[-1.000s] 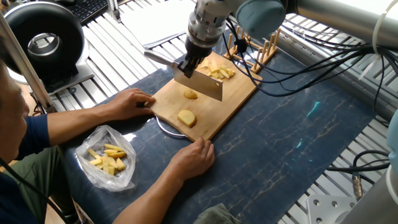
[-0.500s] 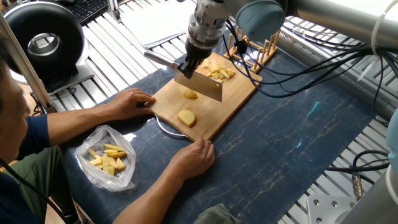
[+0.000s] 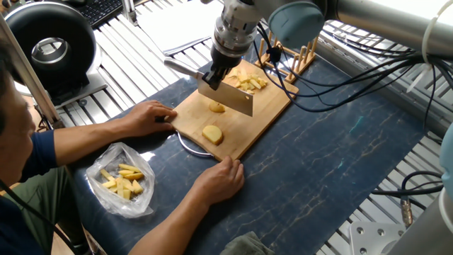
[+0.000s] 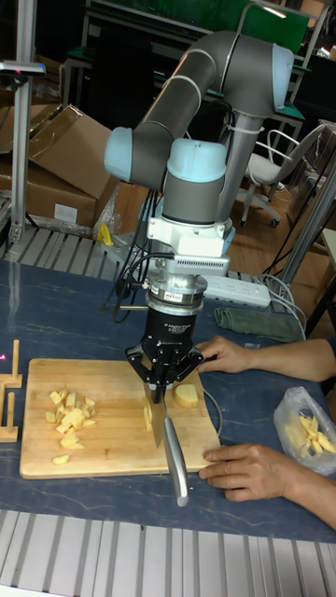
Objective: Chop the potatoes
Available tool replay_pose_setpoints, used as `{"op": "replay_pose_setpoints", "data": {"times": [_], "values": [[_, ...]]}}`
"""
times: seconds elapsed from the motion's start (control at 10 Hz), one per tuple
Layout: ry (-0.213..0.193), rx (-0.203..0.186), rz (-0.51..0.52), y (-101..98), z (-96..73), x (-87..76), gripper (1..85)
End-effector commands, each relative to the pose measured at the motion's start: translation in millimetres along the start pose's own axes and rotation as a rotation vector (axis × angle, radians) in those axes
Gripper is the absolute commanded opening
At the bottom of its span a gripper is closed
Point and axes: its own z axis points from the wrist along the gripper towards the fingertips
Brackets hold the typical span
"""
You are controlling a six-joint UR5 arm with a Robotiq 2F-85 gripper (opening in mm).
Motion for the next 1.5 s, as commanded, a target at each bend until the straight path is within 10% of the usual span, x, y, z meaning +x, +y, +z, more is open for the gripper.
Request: {"op": "replay_pose_setpoints", "data": {"times": [0.0,1.4], "values": [[-0.007,-0.008,0.007,0.7,0.3,-1.6,1.0],[-0.059,0.010,-0.019,-8.5,16.2,0.8,1.0]]}}
